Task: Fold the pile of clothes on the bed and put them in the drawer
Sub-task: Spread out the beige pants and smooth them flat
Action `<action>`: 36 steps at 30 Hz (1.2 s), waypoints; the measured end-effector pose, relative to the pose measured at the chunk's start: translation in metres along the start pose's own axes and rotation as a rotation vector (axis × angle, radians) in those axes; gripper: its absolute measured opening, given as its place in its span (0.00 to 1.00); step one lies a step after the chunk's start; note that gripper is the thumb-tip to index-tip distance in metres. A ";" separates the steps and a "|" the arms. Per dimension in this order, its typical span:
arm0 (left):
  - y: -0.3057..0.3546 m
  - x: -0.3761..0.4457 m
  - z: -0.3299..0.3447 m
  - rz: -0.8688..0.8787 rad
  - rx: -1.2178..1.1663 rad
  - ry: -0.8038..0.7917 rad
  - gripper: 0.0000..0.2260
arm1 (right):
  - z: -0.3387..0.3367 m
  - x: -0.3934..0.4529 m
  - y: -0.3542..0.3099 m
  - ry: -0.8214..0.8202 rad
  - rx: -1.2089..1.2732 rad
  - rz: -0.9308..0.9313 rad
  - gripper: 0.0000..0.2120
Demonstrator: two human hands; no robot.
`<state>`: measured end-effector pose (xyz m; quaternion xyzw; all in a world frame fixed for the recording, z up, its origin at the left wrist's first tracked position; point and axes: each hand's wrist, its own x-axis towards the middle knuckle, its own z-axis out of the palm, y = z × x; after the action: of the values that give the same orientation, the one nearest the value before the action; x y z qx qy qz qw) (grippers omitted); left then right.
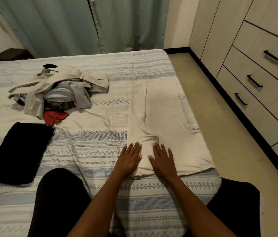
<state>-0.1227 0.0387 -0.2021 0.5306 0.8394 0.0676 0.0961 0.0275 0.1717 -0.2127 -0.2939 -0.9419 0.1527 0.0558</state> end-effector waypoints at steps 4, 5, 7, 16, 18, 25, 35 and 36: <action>-0.002 -0.004 -0.002 0.021 0.018 0.057 0.33 | 0.002 -0.005 0.008 -0.062 0.042 0.004 0.34; 0.000 0.001 -0.009 0.043 0.041 0.136 0.29 | -0.003 -0.006 0.012 -0.032 0.084 0.011 0.34; 0.005 0.015 -0.021 0.091 0.055 0.295 0.19 | -0.016 -0.008 0.026 0.059 0.136 0.068 0.35; 0.090 0.128 -0.054 0.275 0.026 0.180 0.20 | -0.067 -0.024 0.126 0.166 0.311 0.574 0.32; 0.105 0.154 -0.052 0.269 0.045 0.111 0.17 | -0.072 -0.020 0.140 0.163 0.308 0.565 0.30; 0.106 0.234 -0.070 0.162 0.144 -0.015 0.20 | -0.091 0.064 0.142 0.144 0.307 0.465 0.28; 0.090 0.395 -0.083 -0.124 -0.144 0.135 0.12 | -0.108 0.229 0.157 -0.002 0.371 0.538 0.17; 0.090 0.414 -0.082 -0.137 -0.174 0.148 0.12 | -0.106 0.239 0.159 -0.007 0.374 0.548 0.16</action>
<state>-0.2355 0.4504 -0.1397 0.4552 0.8695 0.1724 0.0838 -0.0625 0.4596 -0.1593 -0.5204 -0.7836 0.3334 0.0622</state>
